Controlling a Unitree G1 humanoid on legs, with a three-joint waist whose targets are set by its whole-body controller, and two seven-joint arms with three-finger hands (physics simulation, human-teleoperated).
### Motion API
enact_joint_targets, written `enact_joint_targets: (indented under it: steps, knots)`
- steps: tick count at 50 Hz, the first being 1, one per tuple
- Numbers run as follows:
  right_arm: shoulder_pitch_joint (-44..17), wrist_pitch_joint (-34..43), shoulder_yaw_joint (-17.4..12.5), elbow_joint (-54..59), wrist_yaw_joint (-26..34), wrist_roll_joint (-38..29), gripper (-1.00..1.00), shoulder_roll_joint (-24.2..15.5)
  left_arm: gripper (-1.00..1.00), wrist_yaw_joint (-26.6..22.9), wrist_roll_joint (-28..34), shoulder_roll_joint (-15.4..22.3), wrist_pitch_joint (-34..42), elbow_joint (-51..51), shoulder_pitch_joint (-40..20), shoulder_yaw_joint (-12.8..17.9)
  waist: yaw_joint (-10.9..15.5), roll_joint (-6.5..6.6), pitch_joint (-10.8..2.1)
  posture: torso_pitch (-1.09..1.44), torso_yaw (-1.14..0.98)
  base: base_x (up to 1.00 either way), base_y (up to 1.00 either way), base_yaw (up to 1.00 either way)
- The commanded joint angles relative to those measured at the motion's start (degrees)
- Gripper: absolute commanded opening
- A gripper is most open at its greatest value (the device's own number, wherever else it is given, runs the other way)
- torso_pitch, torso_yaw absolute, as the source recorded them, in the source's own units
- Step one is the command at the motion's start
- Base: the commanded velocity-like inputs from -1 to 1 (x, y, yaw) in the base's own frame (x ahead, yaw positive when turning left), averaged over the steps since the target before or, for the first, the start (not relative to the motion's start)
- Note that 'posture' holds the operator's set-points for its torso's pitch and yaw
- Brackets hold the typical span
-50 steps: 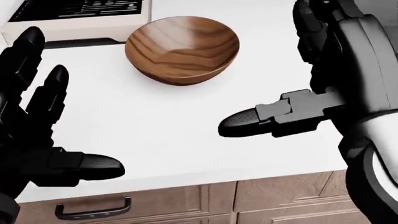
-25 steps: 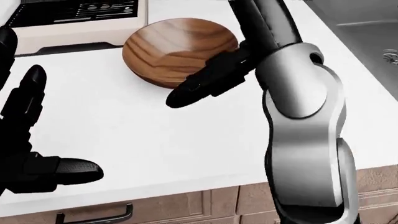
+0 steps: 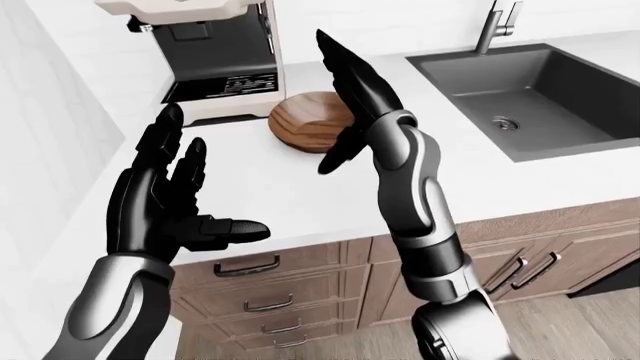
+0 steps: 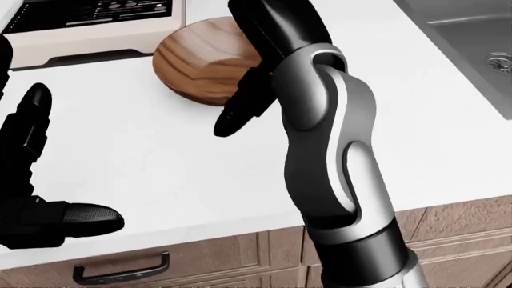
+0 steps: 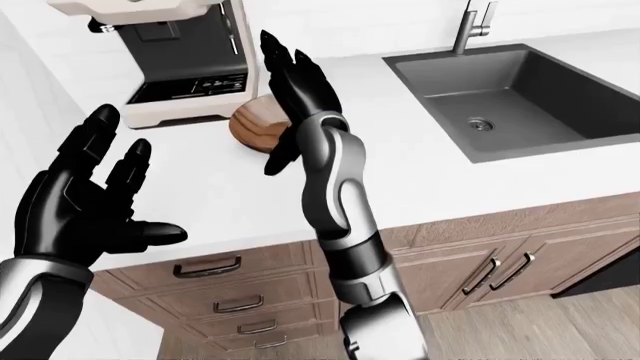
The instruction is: Stack the bowls from largest to smallest.
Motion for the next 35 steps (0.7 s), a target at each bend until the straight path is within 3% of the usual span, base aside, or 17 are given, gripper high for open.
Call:
enact_joint_targets:
  steps: [1,4,10,15,22,27,35]
  knots:
    - [-1.9,-2.3,0.0,-1.6,-1.3,-1.1,0.93,0.2,1.00,0.3,-0.8,0.6,-1.0,-1.8,-1.3,0.8,0.0,0.21,-1.39,0.00,0.00,0.00,0.00,0.00]
    - [-2.0,-3.1,0.1,-0.2,-1.5,-1.7,0.74,0.4,1.00,1.1,-2.3,1.1,0.1,-2.2,-2.0,1.7,0.0,0.27,-1.35,0.00,0.00,0.00,0.00,0.00]
    - [-3.4,-5.0,-0.4,4.0,-3.4,-0.9,0.56,0.7,1.00,1.8,-3.7,1.8,0.1,-2.4,-1.7,1.8,0.0,0.38,-1.34,0.00,0.00,0.00,0.00,0.00]
    - [-3.2,-7.2,0.2,6.2,-5.1,-1.3,0.53,0.4,1.00,1.0,-2.7,1.9,-2.1,-1.3,-0.6,1.0,0.0,0.41,-1.40,0.00,0.00,0.00,0.00,0.00]
    - [-1.7,-9.9,1.1,8.1,-5.8,-3.6,0.50,1.2,1.00,1.1,-3.8,2.3,-1.7,-1.3,-0.9,2.4,0.0,0.41,-1.51,0.00,0.00,0.00,0.00,0.00]
    - [-2.7,-13.6,0.8,13.8,-8.3,-6.4,0.39,0.4,1.00,0.9,-2.8,2.3,-2.3,-1.2,-0.4,1.1,0.0,0.40,-1.55,0.00,0.00,0.00,0.00,0.00]
    - [-6.6,-16.1,0.1,25.4,-13.7,-7.2,0.32,-0.7,1.00,-0.4,-2.2,2.5,-3.0,-0.3,-0.1,1.8,0.0,0.41,-1.82,0.00,0.00,0.00,0.00,0.00]
